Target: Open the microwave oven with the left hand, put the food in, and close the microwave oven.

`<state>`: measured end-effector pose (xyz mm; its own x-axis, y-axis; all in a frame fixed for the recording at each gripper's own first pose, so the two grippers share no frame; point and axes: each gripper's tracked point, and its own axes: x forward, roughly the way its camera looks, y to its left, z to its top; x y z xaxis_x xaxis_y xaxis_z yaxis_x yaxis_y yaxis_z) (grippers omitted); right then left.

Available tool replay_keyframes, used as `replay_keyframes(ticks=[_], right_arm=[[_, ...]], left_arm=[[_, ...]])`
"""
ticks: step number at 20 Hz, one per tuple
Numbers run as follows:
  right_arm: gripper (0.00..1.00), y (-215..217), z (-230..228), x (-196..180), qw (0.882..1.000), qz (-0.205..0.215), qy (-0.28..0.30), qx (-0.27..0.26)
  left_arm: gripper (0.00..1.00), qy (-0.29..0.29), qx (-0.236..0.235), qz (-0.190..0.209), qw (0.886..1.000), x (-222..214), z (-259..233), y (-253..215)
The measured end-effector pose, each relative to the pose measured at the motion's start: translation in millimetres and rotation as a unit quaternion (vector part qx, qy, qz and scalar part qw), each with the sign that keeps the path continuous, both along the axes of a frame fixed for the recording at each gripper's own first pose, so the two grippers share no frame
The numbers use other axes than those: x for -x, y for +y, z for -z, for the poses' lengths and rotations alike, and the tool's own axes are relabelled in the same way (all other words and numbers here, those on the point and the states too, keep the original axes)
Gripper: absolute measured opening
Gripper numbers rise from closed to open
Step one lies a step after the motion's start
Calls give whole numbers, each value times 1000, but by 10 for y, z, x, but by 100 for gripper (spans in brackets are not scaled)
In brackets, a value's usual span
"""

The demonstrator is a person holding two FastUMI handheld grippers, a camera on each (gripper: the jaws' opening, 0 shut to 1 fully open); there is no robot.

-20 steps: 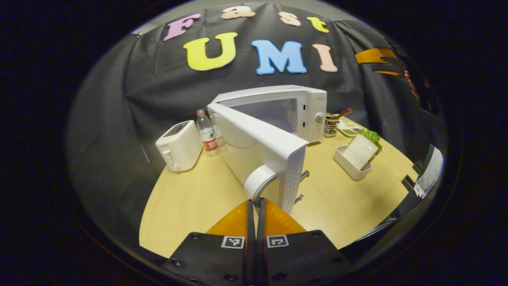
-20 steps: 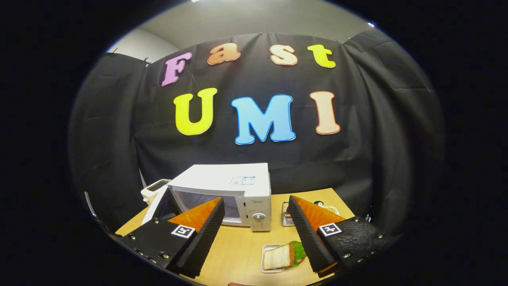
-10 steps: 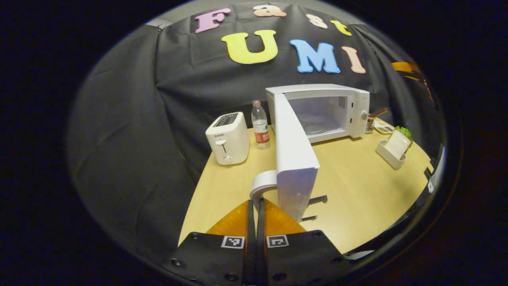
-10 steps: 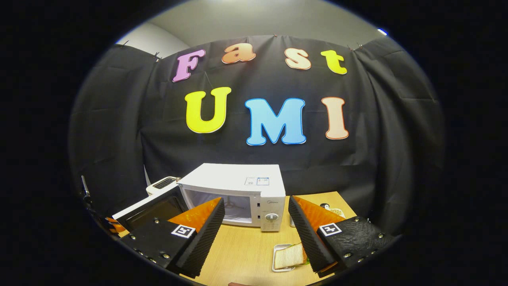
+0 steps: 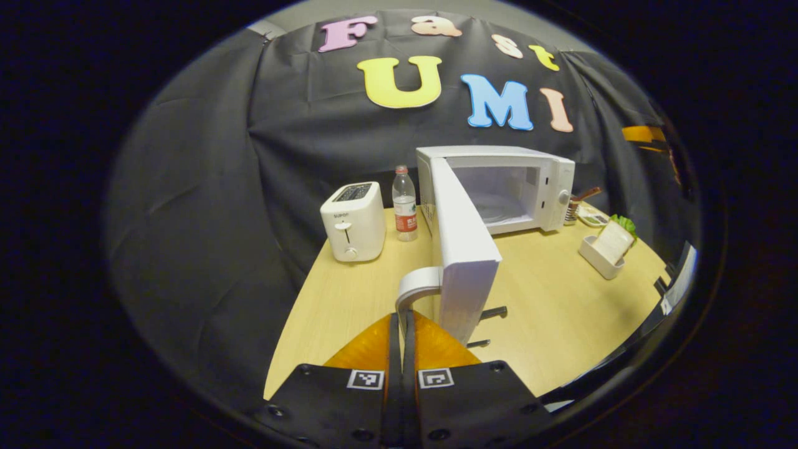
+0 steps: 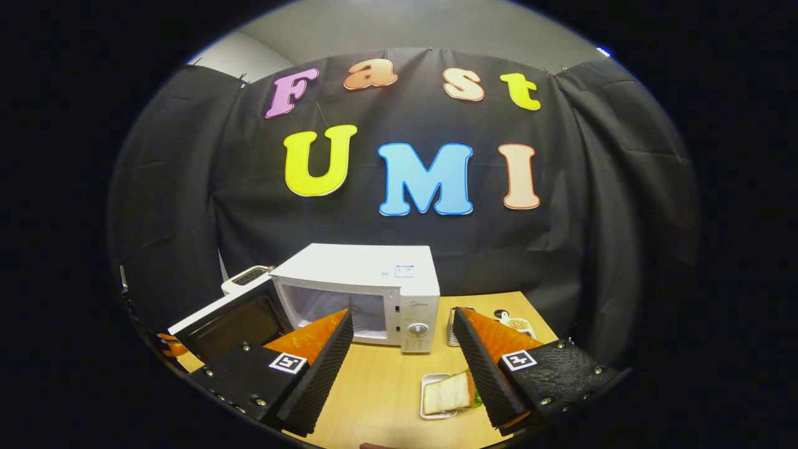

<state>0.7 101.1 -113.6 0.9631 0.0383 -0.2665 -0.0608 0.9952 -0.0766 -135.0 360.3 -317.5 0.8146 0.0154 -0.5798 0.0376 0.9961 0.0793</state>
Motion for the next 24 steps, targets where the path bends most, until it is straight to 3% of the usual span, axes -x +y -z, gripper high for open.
replay_keyframes(ticks=[3,5,9,11,13,17,23,24], right_arm=[[98,-340,185,-9,1000,14,23,2],[97,-579,411,-18,998,19,54,-1],[98,-959,1012,20,989,24,143,-38],[98,-1131,1323,28,980,39,183,-62],[98,-1255,1646,38,968,51,230,-84],[98,-1369,2169,81,946,53,298,-117],[96,-1299,2550,-46,922,31,346,-171],[87,-1272,2598,-77,919,26,352,-179]], left_arm=[[8,-83,17,-24,996,-55,-783,-177],[6,-155,28,-37,987,-186,-1481,-380],[10,-294,47,-93,950,-654,-2690,-707],[55,-331,72,-92,936,-796,-3007,-992],[100,-329,88,-71,938,-985,-3065,-1340],[97,-294,76,-55,951,-1311,-2964,-1774],[97,-265,47,-45,962,-1582,-2839,-2214],[96,-261,42,-45,963,-1611,-2831,-2261]])
